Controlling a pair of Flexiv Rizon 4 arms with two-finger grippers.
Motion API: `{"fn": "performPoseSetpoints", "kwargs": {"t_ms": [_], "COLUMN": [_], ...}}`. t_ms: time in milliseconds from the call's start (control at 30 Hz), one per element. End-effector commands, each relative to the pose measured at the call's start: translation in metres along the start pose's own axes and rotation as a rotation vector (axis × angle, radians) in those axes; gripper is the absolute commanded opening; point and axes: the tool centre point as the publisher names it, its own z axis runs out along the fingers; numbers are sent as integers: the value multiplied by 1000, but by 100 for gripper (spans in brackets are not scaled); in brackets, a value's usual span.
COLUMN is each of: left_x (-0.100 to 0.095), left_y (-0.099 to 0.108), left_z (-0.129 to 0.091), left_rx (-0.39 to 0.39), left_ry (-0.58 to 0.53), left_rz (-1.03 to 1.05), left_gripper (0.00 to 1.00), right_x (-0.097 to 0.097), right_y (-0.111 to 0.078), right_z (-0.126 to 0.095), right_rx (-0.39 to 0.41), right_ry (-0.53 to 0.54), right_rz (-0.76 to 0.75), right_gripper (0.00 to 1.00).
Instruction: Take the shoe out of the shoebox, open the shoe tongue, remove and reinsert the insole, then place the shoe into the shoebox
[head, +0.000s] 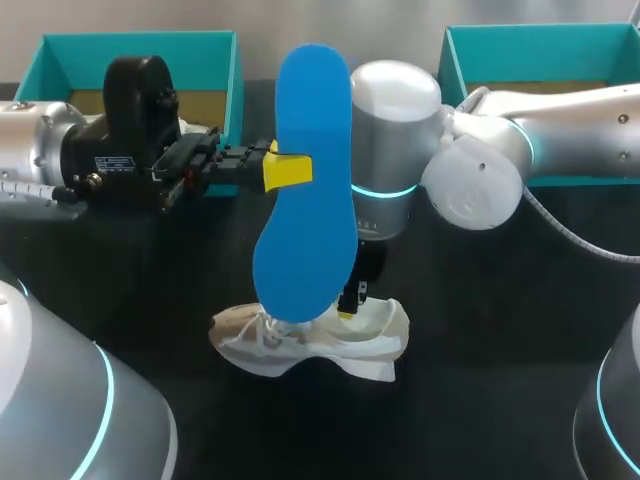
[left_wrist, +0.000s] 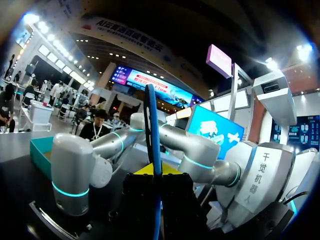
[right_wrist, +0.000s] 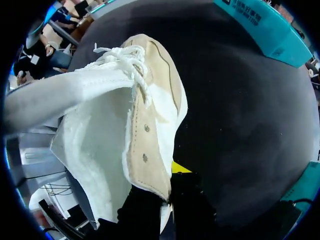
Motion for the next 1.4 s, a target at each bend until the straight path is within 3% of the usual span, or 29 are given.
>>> {"fn": "performPoseSetpoints", "kwargs": {"t_ms": [33,333,433,933,1033,1133,1400], "left_x": [-1,-1,-1,-1,-1,-1,-1], "left_y": [0,0,0,0,0,0,0], "left_z": [1,1,1,1,1,1,1], "left_rx": [1,1,1,1,1,1,1], "left_ry": [1,1,1,1,1,1,1], "left_rz": [0,0,0,0,0,0,0], "left_gripper": [0,0,0,0,0,0,0], "right_x": [8,29,38,38,38,46,64], "right_y": [-5,-7,-4,-4,-11,-13,-21], "right_z": [-17,-35,-39,-39,-37,-33,-31], "right_rx": [3,-51,-126,-126,-93,-116,-198], "right_ry": [3,-70,-131,-131,-192,-218,-297], "right_rz": [51,333,451,451,754,934,1223], "right_gripper": [0,0,0,0,0,0,0]}}
